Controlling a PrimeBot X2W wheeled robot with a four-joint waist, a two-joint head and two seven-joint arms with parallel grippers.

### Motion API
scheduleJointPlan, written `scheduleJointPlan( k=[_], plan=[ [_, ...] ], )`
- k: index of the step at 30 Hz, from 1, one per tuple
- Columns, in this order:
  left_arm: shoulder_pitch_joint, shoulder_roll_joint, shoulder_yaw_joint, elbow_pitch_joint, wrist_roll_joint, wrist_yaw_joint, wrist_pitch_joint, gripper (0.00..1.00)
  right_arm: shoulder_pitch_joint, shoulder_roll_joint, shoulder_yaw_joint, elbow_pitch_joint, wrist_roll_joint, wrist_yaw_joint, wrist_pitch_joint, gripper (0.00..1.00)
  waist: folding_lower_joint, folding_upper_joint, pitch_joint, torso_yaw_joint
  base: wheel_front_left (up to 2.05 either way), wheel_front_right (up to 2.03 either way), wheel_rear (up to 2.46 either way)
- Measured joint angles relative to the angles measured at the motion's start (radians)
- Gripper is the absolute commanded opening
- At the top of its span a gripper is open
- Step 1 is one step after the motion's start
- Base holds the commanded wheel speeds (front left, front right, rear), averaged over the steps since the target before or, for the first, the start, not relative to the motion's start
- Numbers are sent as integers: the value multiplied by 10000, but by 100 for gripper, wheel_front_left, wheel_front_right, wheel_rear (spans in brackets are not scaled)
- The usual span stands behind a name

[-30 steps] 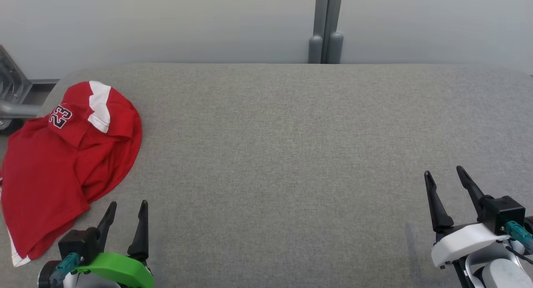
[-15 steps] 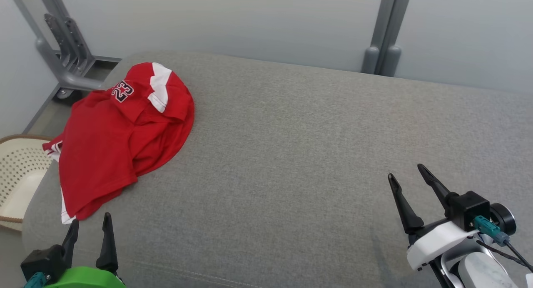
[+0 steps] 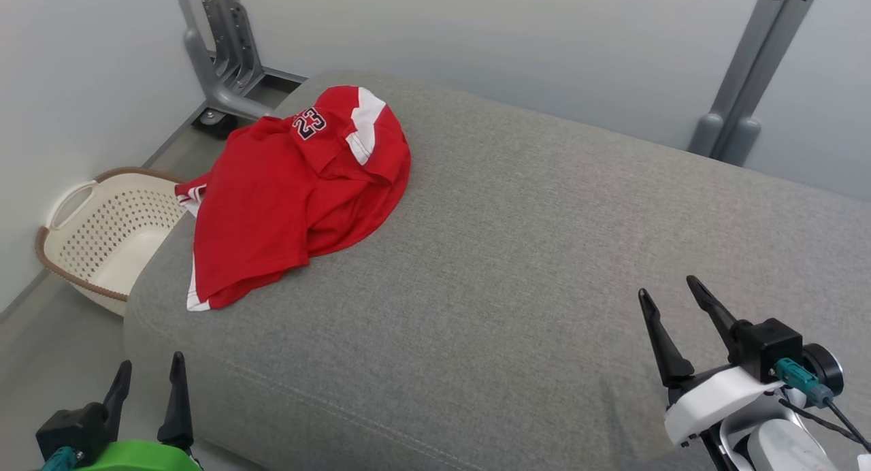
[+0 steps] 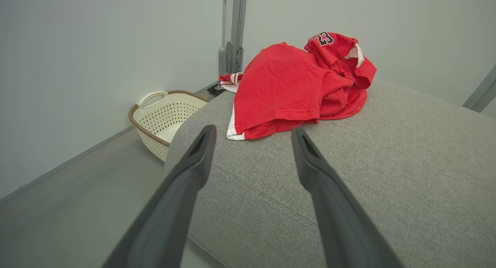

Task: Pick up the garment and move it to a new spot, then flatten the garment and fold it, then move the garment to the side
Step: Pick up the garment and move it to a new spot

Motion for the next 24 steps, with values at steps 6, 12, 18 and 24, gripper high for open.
scheduleJointPlan(
  k=[6,12,18,24],
  plan=[
    [1,130,169,15,-2,-15,0,100,52,121,40,25,-2,-2,0,100,0,0,-77,450,0,0,0],
    [-1,128,205,31,-15,-59,0,100,70,127,-44,0,-17,-73,0,100,0,0,27,421,0,0,0],
    [-323,159,31,17,-155,-174,0,100,29,119,-10,-234,-290,-69,0,100,0,0,316,358,0,0,0],
    [-1891,238,-441,-90,-826,-268,972,100,-280,10,130,-566,-408,-54,-2,100,0,0,878,225,0,0,0]
  ],
)
